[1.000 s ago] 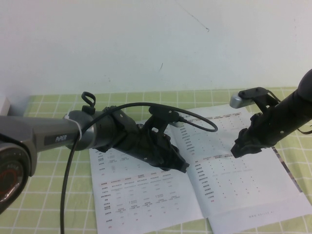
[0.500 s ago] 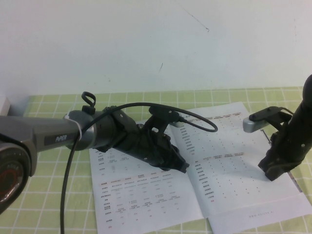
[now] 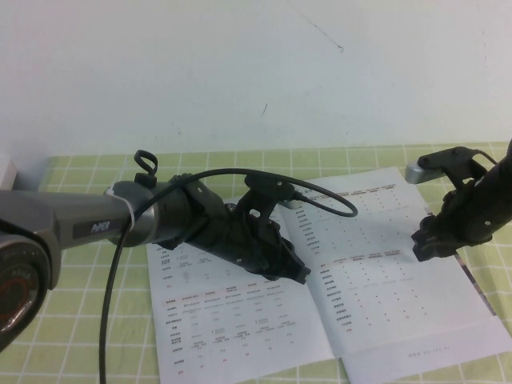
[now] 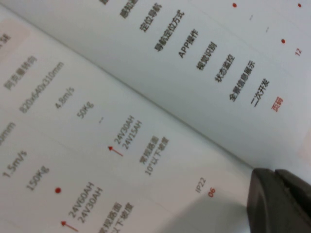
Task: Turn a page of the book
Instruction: Open the closed book
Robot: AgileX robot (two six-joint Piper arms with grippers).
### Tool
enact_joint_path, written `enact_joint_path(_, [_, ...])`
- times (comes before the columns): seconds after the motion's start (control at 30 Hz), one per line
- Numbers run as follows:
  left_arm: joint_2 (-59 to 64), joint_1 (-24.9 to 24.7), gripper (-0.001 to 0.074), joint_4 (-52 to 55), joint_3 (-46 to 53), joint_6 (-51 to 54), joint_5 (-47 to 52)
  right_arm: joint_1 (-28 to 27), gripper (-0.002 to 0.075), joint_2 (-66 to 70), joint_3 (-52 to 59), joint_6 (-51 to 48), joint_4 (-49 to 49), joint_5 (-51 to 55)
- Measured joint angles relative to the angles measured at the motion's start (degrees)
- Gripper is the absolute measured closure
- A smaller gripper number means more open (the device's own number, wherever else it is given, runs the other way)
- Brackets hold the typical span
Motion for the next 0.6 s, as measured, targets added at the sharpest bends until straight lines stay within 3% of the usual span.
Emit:
enact_joint_path(0.07, [0.0, 0.0, 0.0739, 0.0, 0.0, -0.1, 0.0, -0.8, 0.0327, 0.2, 0.0, 0.5, 2.4, -0.4])
enact_joint_path(0.17, [0.0, 0.0, 0.0739, 0.0, 0.0, -0.1, 0.0, -1.6, 0.0305, 0.3, 0.0, 0.5, 4.4, -1.5])
enact_joint_path(0.6, [0.0, 0.0, 0.0739, 0.0, 0.0, -0.1, -0.1, -2.0, 0.0318, 0.8, 0.0, -0.5, 6.5, -2.5])
